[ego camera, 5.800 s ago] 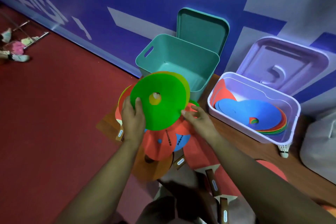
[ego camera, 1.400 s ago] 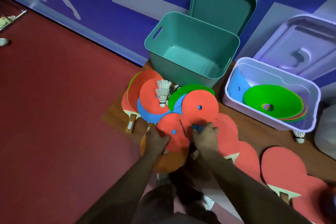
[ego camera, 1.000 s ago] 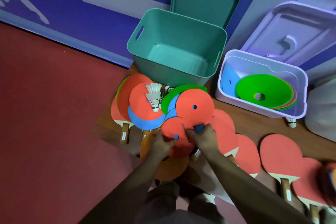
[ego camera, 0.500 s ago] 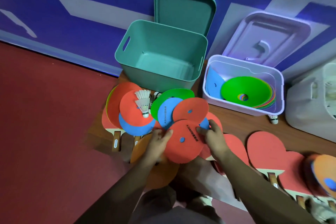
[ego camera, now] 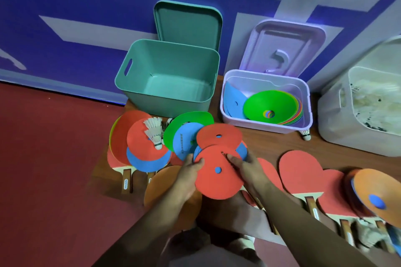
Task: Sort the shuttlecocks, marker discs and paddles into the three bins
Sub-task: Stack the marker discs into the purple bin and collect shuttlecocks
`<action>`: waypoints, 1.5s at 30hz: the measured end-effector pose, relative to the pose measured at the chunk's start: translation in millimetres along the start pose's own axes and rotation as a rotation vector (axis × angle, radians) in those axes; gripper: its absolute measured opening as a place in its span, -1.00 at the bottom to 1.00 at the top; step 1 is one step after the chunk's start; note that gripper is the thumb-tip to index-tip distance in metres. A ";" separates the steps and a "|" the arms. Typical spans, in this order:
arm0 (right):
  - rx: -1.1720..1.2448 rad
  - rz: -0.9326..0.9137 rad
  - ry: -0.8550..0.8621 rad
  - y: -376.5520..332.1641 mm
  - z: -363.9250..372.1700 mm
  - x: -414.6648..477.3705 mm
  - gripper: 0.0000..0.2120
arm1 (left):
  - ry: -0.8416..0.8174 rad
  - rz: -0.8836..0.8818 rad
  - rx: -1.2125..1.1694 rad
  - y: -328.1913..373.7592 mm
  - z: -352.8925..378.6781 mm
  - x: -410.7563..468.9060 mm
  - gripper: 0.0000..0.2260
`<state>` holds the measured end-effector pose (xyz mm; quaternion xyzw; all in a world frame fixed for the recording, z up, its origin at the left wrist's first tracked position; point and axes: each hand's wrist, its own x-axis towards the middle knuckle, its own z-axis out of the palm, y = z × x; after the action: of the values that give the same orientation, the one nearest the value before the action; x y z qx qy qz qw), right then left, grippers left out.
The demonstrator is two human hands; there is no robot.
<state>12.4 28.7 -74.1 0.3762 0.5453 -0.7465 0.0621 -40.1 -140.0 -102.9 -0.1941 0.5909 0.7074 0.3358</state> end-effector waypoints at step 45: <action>0.064 -0.077 -0.075 -66.1 -26.2 4.8 -0.63 | 0.004 0.063 -0.006 60.5 74.5 -0.4 -0.74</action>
<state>-11.3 79.1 -29.7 0.3283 0.5326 -0.7789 0.0418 -73.4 -72.8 -43.1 -0.1781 0.5951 0.7190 0.3116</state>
